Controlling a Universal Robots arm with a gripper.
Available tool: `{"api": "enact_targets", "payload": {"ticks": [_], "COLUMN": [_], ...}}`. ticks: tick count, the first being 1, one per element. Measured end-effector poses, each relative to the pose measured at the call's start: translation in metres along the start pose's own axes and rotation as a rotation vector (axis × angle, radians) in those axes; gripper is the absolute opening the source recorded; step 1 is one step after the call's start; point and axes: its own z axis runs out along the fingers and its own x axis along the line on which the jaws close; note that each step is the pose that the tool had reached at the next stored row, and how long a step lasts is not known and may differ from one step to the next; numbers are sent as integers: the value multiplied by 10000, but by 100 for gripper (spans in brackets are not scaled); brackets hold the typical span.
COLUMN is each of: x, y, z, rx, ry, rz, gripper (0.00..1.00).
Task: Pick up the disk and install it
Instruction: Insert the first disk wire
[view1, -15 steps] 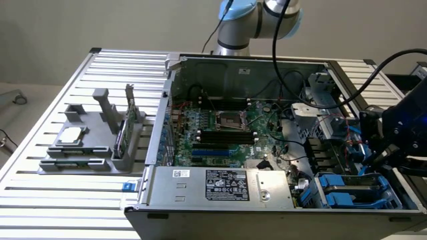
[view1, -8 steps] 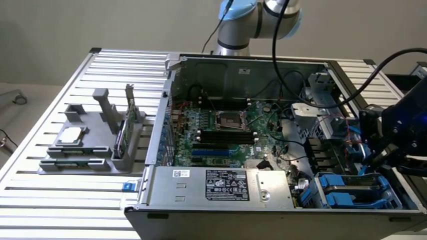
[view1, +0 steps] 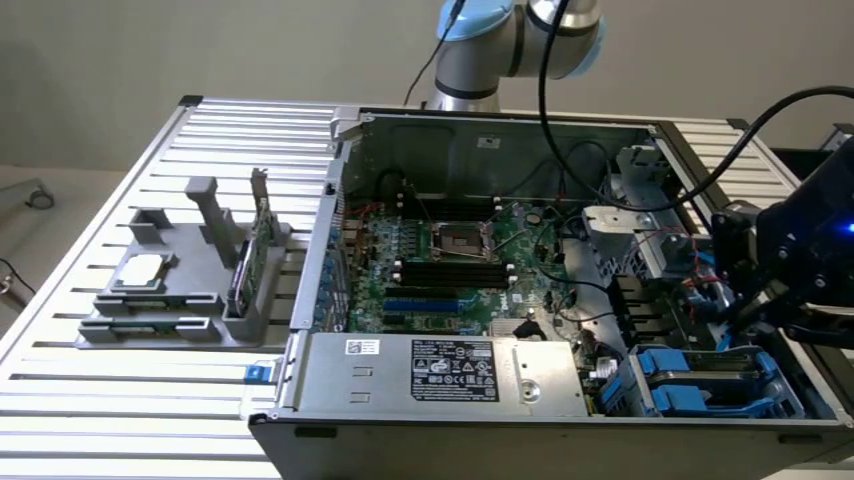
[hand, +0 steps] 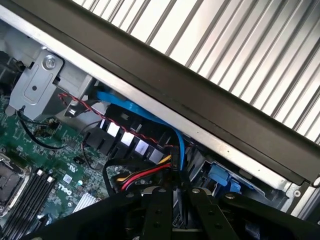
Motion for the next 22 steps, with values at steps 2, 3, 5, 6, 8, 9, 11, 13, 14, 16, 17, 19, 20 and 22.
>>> {"api": "enact_targets", "payload": {"ticks": [2, 3, 5, 6, 8, 9, 11, 13, 14, 16, 17, 19, 20, 22], "x": [1, 1, 1, 1, 1, 1, 0, 0, 0, 1, 1, 0, -2, -2], "y": [-2, -2, -3, -3, -3, -3, -3, -3, -3, -3, -2, -3, -4, -5], "z": [0, 1, 0, 0, 0, 0, 1, 2, 1, 0, 0, 0, 0, 0], "rx": [27, 47, 86, 102, 124, 129, 131, 131, 134, 167, 202, 311, 367, 422], "ry": [14, 24, 38, 43, 49, 47, 39, 32, 27, 32, 46, 94, 120, 142], "rz": [91, 133, 252, 330, 496, 606, 838, 1077, 1202, 1426, 1519, 1647, 1700, 1819], "gripper": [17, 17, 17, 17, 17, 17, 17, 17, 17, 17, 17, 17, 17, 17]}}
